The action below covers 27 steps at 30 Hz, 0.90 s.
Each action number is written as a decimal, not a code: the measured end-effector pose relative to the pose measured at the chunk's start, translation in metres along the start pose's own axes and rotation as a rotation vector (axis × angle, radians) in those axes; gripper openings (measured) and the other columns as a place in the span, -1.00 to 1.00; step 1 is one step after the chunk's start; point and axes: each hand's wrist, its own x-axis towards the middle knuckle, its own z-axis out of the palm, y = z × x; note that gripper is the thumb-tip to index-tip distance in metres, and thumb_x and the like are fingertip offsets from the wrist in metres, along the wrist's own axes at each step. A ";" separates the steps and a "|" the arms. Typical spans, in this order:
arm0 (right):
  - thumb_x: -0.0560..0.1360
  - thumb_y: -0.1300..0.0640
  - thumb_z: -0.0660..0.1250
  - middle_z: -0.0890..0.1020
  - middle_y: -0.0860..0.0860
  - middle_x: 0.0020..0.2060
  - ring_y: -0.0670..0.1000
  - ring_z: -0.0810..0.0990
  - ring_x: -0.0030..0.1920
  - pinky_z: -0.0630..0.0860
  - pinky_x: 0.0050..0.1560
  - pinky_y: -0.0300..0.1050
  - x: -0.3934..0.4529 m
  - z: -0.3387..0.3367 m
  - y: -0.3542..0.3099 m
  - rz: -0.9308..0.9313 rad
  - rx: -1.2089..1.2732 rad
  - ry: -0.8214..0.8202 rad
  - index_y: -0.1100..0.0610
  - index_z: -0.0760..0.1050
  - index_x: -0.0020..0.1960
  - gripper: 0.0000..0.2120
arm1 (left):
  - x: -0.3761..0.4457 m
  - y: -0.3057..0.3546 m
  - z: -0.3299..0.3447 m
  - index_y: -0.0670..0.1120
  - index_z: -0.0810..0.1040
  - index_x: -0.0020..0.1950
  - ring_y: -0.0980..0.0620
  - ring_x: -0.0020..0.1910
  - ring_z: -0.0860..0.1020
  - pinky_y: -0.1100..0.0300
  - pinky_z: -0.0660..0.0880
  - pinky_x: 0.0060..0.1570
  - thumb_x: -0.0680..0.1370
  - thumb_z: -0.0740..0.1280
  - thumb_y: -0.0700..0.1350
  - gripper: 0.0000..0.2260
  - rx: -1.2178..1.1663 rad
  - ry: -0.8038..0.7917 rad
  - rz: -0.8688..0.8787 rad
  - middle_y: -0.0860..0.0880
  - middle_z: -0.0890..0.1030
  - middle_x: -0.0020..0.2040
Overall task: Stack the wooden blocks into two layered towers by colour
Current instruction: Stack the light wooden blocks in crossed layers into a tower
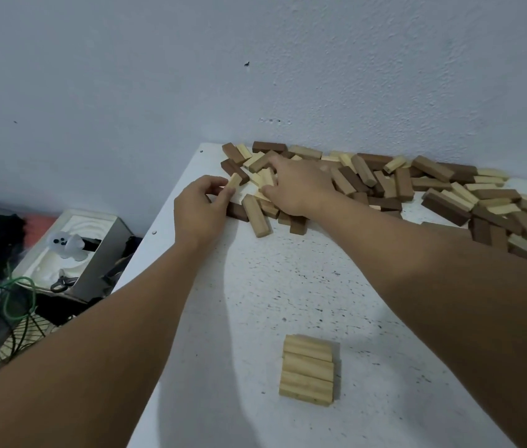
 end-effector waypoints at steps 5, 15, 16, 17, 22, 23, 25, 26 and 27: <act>0.57 -0.26 0.30 0.64 -0.09 0.11 0.07 0.57 0.23 0.28 0.23 0.18 0.008 0.005 -0.004 0.042 -0.039 0.030 -0.16 0.47 0.36 -0.60 | 0.002 -0.002 0.003 0.06 0.71 0.11 0.33 -0.16 0.51 0.34 0.38 -0.12 0.61 0.43 0.04 -0.87 -0.002 0.000 0.017 0.17 0.67 -0.06; 0.51 -0.18 0.47 0.64 -0.10 -0.03 0.01 0.59 0.10 0.39 0.30 0.12 0.001 -0.003 -0.005 0.031 0.122 0.084 0.02 0.45 0.25 -0.56 | 0.002 0.000 0.001 0.10 0.72 0.09 0.28 -0.21 0.51 0.32 0.39 -0.15 0.59 0.44 0.05 -0.88 -0.024 -0.016 0.008 0.18 0.69 -0.04; 0.51 -0.18 0.47 0.64 -0.12 -0.07 0.00 0.59 0.08 0.36 0.31 0.11 -0.003 -0.001 -0.005 0.015 0.139 0.105 0.01 0.45 0.25 -0.57 | 0.002 0.002 0.000 0.10 0.72 0.09 0.32 -0.21 0.51 0.34 0.39 -0.14 0.59 0.44 0.05 -0.88 -0.032 -0.010 0.009 0.18 0.69 -0.05; 0.52 -0.18 0.46 0.64 -0.12 -0.09 -0.01 0.60 0.07 0.33 0.32 0.09 -0.009 0.000 -0.004 0.005 0.164 0.124 0.00 0.45 0.25 -0.57 | 0.001 0.003 -0.001 0.09 0.71 0.09 0.35 -0.20 0.52 0.35 0.39 -0.13 0.60 0.43 0.06 -0.88 -0.041 0.000 0.009 0.18 0.69 -0.05; 0.51 -0.17 0.49 0.59 -0.17 -0.17 -0.08 0.58 -0.03 0.36 0.29 0.09 -0.042 -0.011 0.001 0.034 0.327 0.219 -0.06 0.45 0.27 -0.57 | -0.015 0.020 -0.005 0.07 0.67 0.07 0.31 -0.20 0.52 0.45 0.37 -0.19 0.60 0.42 0.14 -0.83 -0.060 0.038 0.088 0.18 0.68 -0.06; 0.49 -0.18 0.51 0.60 -0.18 -0.18 -0.08 0.58 -0.03 0.38 0.29 0.12 -0.049 -0.014 0.004 0.048 0.360 0.227 -0.08 0.46 0.25 -0.57 | -0.020 0.026 -0.005 0.05 0.67 0.06 0.30 -0.22 0.52 0.45 0.37 -0.20 0.61 0.42 0.14 -0.81 -0.072 0.040 0.119 0.17 0.68 -0.07; 0.44 -0.20 0.54 0.61 -0.19 -0.19 -0.07 0.59 -0.02 0.43 0.27 0.17 -0.063 -0.015 0.010 0.082 0.419 0.244 -0.12 0.47 0.22 -0.55 | -0.029 0.041 -0.006 0.03 0.66 0.05 0.30 -0.22 0.51 0.43 0.38 -0.20 0.61 0.42 0.14 -0.80 -0.098 0.040 0.162 0.17 0.68 -0.06; 0.42 -0.21 0.55 0.61 -0.20 -0.19 -0.07 0.59 0.00 0.45 0.26 0.19 -0.071 -0.015 0.014 0.096 0.442 0.250 -0.13 0.47 0.22 -0.54 | -0.035 0.049 -0.006 0.03 0.66 0.05 0.30 -0.22 0.52 0.42 0.38 -0.20 0.61 0.43 0.12 -0.82 -0.109 0.026 0.169 0.17 0.68 -0.06; 0.41 -0.22 0.55 0.60 -0.20 -0.19 -0.07 0.59 0.00 0.47 0.24 0.20 -0.080 -0.015 0.018 0.105 0.464 0.250 -0.13 0.48 0.22 -0.53 | -0.040 0.057 -0.005 0.04 0.66 0.04 0.29 -0.22 0.52 0.42 0.38 -0.20 0.60 0.44 0.10 -0.84 -0.111 -0.004 0.167 0.16 0.68 -0.06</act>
